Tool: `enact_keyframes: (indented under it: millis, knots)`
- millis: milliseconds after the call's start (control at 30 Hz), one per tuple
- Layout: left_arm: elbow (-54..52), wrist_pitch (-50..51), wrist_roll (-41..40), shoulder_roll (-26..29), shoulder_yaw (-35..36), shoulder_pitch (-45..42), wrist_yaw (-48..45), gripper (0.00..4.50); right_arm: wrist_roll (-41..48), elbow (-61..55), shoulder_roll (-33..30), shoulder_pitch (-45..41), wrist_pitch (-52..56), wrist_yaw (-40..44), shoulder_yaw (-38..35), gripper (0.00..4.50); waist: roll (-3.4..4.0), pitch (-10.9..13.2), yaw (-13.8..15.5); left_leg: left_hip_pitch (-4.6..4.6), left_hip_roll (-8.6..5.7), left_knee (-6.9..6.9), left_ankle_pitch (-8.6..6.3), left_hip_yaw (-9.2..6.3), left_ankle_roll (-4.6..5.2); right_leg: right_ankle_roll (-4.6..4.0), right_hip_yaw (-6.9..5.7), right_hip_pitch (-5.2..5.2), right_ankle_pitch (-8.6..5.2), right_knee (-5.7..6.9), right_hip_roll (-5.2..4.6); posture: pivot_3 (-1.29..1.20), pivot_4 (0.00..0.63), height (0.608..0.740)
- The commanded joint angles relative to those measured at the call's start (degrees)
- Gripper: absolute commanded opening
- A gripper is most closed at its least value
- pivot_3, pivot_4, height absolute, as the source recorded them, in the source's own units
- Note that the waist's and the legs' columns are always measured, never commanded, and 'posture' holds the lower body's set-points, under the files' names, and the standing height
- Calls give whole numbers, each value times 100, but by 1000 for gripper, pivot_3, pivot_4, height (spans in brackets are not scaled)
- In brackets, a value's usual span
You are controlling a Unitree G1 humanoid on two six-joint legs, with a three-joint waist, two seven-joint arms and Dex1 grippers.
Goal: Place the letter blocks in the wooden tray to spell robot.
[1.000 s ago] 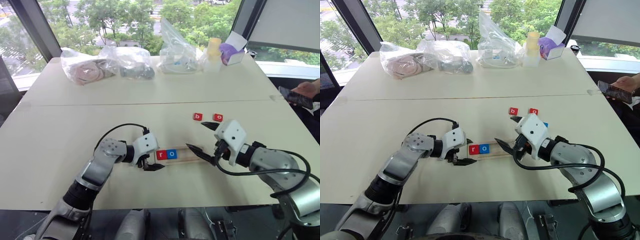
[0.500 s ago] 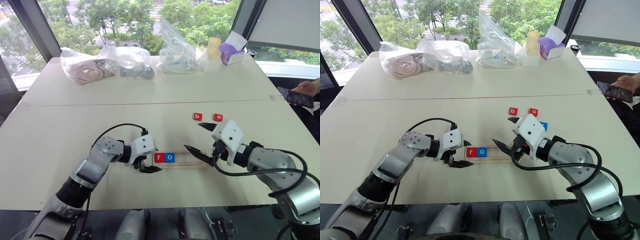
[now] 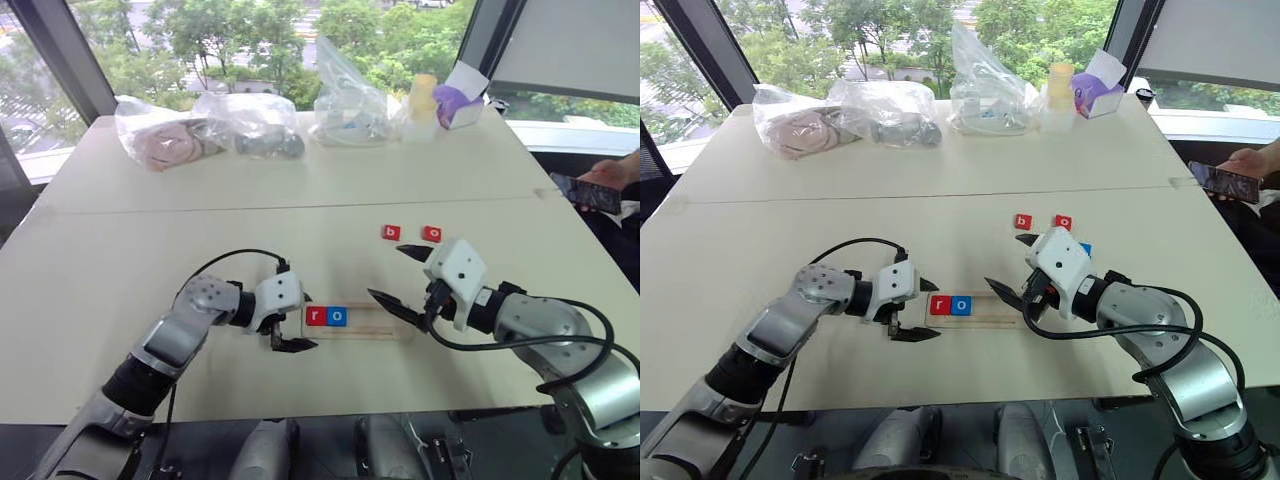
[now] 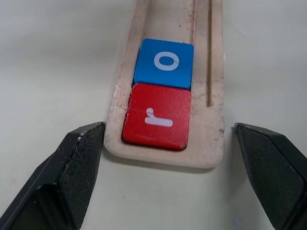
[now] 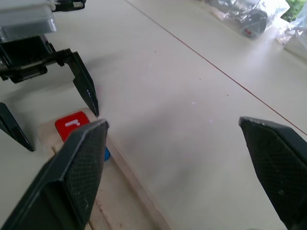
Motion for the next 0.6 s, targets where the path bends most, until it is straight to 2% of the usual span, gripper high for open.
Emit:
enact_keyframes:
  millis: [33, 300, 400, 500, 600]
  knots:
    - [438, 24, -121, 489, 403, 378, -112, 4477, -344, 404, 196, -417, 248, -482, 155, 4500, 0, 0, -69, 1, 2, -2, 0, 1, 0, -5, 4, -5, 2, 1, 2, 0, 150, 740]
    - [177, -257, -1229, 888, 1674, 974, -313, 4477, -463, 1660, 1424, -1691, 1357, -1502, 218, 4500, 2, 6, -38, 0, 6, -63, 15, -1, -22, -30, 10, -51, 6, 7, 7, 0, 150, 740]
    - [-274, 73, -2024, 703, 2219, 1145, -268, 4477, -542, 2393, 2015, -2211, 1508, -1986, 78, 4500, 1, 9, -21, -11, 2, -72, 16, -1, -24, -17, 10, -64, 13, 7, 4, 0, 150, 740]
    - [-470, -90, -2176, 482, 2450, 1206, 6, 4477, -726, 2862, 2327, -2488, 1454, -2323, 36, 4500, 1, 9, 14, -39, -7, -70, 20, -2, -31, -14, 9, -88, 16, 8, -2, 0, 150, 740]
    - [-852, 560, -2968, 293, 2761, 1144, 214, 4477, -1147, 3393, 2786, -2760, 1271, -3060, 66, 4500, 0, 9, -22, -53, -12, -71, 22, 2, -33, -14, 8, -105, 18, 10, 0, 0, 150, 740]
